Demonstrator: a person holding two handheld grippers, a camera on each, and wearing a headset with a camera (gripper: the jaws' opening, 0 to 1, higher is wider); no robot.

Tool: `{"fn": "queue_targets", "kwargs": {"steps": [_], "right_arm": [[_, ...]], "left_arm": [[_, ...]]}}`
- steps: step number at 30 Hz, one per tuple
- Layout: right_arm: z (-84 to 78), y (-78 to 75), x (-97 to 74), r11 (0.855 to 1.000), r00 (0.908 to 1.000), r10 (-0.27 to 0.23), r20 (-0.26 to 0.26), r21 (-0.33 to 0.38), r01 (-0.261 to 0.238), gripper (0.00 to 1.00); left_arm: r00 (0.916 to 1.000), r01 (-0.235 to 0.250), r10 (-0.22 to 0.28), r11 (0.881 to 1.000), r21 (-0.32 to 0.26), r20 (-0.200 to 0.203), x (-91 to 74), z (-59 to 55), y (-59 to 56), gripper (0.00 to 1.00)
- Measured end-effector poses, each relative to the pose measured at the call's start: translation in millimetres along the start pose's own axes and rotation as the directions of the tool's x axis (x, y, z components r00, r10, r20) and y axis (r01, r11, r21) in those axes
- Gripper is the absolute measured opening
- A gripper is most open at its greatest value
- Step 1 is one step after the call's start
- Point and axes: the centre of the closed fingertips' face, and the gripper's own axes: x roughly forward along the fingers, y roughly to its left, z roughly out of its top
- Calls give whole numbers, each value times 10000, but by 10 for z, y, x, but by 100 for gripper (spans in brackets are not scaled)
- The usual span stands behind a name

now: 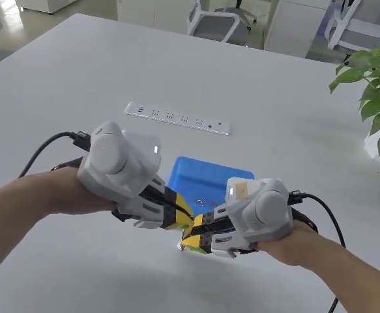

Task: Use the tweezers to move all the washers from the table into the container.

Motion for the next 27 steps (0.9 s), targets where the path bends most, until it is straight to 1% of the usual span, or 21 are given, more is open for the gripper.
{"fn": "queue_targets", "kwargs": {"steps": [4,13,21,27], "right_arm": [[-5,3,-1,10000,10000,32,6,35,-32,9],[1,2,1,9998,10000,-18,15,-203,18,8],[-4,6,-6,9999,10000,-49,-21,-158,49,8],[-7,15,-13,9999,10000,-55,-50,-138,55,8]], "left_arm": [[10000,2,-2,10000,16,-19,6,0,-3,5],[9999,-90,92,9999,145,-129,-4,-1,-15,5],[9999,-63,65,9999,142,-88,3,10,-24,6],[9999,-89,88,9999,94,53,-5,34,-23,12]]}}
